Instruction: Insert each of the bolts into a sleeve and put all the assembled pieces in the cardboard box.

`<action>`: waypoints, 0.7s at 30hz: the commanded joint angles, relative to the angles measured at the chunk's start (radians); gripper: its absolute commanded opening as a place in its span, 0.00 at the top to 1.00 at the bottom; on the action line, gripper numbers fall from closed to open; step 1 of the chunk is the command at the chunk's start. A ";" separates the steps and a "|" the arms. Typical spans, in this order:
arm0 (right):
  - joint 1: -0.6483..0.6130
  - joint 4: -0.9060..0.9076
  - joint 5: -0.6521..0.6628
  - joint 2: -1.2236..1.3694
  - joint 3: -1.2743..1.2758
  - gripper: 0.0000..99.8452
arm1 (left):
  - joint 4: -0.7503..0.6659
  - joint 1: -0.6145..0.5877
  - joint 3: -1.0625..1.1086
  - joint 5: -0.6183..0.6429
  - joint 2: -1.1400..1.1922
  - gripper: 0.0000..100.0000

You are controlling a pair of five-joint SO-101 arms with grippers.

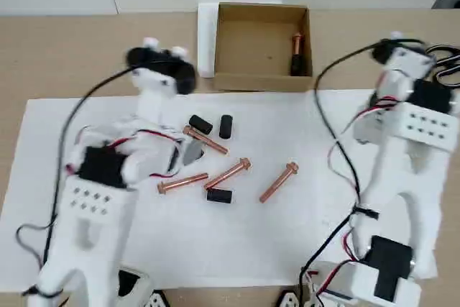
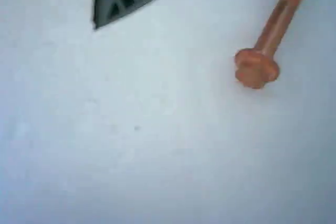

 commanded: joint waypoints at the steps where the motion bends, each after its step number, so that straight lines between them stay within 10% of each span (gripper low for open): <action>1: 0.104 0.048 0.008 -0.016 -0.097 0.79 | -0.104 0.146 -0.007 -0.074 0.091 0.76; 21: 0.292 0.061 0.048 -0.249 -0.041 0.79 | -0.341 0.408 -0.246 -0.118 0.709 0.76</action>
